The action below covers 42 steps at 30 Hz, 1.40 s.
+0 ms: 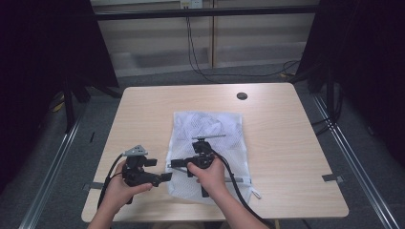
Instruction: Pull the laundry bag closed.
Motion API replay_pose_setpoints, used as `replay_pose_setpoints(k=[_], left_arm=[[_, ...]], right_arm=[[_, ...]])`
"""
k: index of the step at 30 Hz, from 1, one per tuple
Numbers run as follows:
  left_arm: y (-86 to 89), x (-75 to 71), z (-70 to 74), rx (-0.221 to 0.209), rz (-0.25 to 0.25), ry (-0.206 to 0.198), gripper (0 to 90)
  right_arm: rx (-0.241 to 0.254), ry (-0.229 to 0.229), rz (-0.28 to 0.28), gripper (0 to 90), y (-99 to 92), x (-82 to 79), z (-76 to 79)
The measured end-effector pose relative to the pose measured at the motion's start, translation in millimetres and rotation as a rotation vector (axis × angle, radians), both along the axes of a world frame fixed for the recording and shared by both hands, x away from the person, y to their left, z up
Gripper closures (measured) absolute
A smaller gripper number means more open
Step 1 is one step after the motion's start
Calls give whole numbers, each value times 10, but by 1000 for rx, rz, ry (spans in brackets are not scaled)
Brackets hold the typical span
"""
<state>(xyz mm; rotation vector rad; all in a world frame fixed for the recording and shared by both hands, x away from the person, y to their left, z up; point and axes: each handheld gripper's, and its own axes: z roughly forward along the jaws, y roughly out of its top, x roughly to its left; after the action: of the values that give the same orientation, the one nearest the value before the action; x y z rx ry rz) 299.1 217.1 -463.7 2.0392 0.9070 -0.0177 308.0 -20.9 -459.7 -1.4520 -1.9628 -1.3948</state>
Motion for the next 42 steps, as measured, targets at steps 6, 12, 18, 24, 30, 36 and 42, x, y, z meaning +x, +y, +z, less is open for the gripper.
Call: replay_pose_setpoints(k=[6, 12, 18, 24, 30, 36, 42], left_arm=[[-55, -4, -20, -11, -15, 21, 69], [-95, -2, -30, -21, -38, 40, 117], [-117, 2, -33, -37, -48, 63, 175], [-135, 14, -33, -58, -62, 77, 274], [-150, 20, -44, -61, -74, 90, 364], [-157, 31, -31, -74, -75, 81, 444], [-151, 40, -29, -71, -83, 104, 534]], right_arm=[[7, -4, -6, 869, -8, -6, 19], [11, -10, -2, 869, -3, -14, 36], [17, -12, -2, 869, 0, -15, 40], [21, -15, -5, 869, 0, -17, 51], [22, -19, -4, 869, -1, -22, 56], [23, -19, -1, 869, -5, -26, 61], [23, -17, 2, 869, -3, -26, 56]])
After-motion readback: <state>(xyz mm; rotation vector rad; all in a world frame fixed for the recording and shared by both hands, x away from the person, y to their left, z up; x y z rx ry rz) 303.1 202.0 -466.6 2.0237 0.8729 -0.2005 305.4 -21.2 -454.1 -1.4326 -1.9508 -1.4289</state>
